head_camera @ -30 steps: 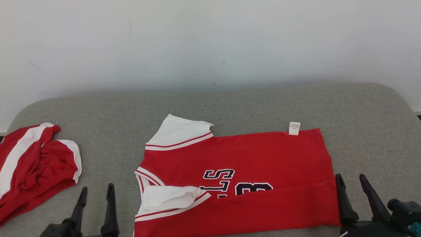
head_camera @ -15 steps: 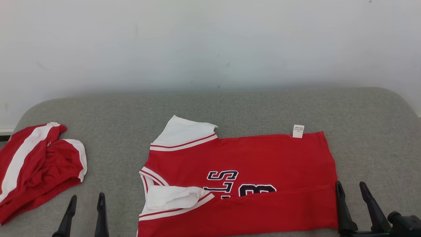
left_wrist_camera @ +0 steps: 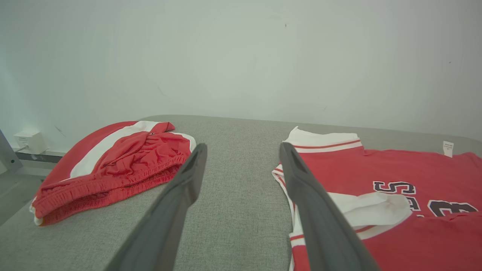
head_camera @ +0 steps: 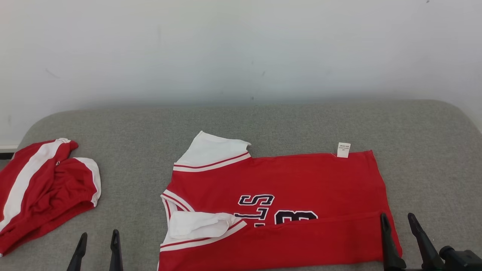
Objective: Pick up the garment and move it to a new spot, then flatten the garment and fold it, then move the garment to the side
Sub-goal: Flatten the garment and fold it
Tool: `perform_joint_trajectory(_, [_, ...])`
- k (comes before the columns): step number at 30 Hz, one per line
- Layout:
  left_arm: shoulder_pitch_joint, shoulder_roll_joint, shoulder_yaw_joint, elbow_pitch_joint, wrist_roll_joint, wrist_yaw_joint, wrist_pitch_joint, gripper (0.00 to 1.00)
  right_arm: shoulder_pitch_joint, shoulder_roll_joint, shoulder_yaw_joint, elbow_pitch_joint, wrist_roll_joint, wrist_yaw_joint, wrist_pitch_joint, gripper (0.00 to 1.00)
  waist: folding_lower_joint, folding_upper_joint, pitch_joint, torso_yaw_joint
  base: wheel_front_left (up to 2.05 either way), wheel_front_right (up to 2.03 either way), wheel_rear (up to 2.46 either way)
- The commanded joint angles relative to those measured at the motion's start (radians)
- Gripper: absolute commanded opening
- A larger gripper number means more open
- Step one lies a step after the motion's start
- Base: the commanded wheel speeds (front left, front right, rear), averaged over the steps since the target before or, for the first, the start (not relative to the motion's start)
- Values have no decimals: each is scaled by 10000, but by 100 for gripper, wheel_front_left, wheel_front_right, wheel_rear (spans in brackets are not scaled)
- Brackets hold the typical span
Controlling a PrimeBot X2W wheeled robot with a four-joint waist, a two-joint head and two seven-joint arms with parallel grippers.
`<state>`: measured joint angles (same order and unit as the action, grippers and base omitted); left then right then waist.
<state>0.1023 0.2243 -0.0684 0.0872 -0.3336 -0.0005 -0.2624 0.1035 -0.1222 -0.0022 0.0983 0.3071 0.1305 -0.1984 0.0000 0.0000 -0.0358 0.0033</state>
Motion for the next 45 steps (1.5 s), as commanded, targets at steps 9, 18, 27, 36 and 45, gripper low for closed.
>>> perform_joint_trajectory(9, [-896, 275, 53, 456, -29, -360, 280, 100, -895, -357, 172, 527, 100, 3, 339, 100, 0, 0, 347, -284, 0, 0, 0])
perform_joint_trajectory(18, [-3991, 1069, -171, 928, -211, -884, 1371, 100, -3452, -989, 242, 1791, 384, 5, 1105, 100, 0, 0, 1681, -743, 0, 0, 0])
perform_joint_trajectory(27, [-7491, 1627, -927, 2150, -351, -1232, 2525, 100, -6583, -1153, 651, 3849, 384, 3, 1825, 100, 0, 0, 3530, -1440, 0, 0, 0])
perform_joint_trajectory(36, [-9881, 1988, -2117, 3816, -800, -1293, 3459, 100, -8654, -1126, 1350, 5593, 299, 3, 2222, 100, 0, 0, 4538, -1871, 0, 0, 0])
perform_joint_trajectory(45, [-11119, 2337, -3759, 5336, -1686, -1289, 4294, 100, -9898, -870, 2117, 7089, 579, 3, 2168, 100, 0, 0, 4875, -2101, 0, 0, 0])
